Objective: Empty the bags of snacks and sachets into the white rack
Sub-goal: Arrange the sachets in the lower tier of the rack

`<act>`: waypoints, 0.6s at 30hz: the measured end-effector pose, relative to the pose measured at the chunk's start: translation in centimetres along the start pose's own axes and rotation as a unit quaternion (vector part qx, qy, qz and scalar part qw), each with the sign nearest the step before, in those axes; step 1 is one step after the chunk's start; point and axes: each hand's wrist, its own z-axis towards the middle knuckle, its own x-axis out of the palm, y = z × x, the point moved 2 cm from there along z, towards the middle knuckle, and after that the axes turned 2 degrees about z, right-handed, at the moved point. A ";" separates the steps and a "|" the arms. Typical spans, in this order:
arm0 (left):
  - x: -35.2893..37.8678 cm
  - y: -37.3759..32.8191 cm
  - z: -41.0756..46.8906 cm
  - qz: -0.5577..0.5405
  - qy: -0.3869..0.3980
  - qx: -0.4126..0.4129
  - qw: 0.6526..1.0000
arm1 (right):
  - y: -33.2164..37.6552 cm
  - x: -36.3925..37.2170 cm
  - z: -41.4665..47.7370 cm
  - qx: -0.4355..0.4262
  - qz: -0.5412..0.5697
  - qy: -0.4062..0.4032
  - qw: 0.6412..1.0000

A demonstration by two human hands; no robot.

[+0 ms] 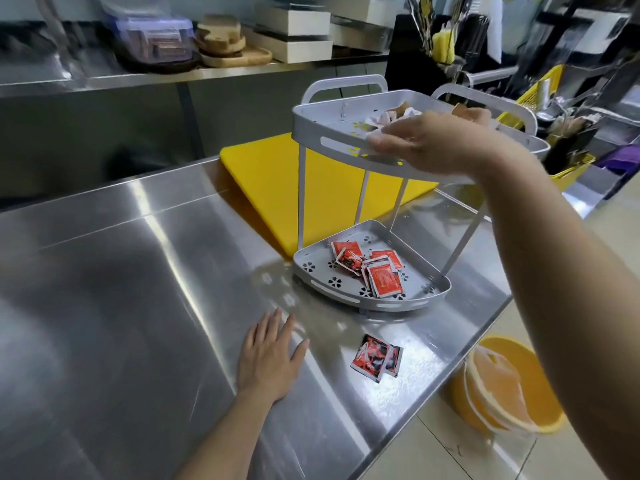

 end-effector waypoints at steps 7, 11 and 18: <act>-0.2 0.0 0.0 0.000 0.009 0.010 1.000 | 1.3 2.9 -3.9 -0.191 0.087 -0.333 0.919; -0.3 -0.1 -0.1 0.009 0.002 0.009 1.000 | 1.4 11.5 -6.8 -0.234 0.108 -0.246 0.934; -0.2 0.0 -0.2 0.006 0.018 0.012 1.000 | -3.4 24.9 -10.9 0.039 0.041 0.219 0.974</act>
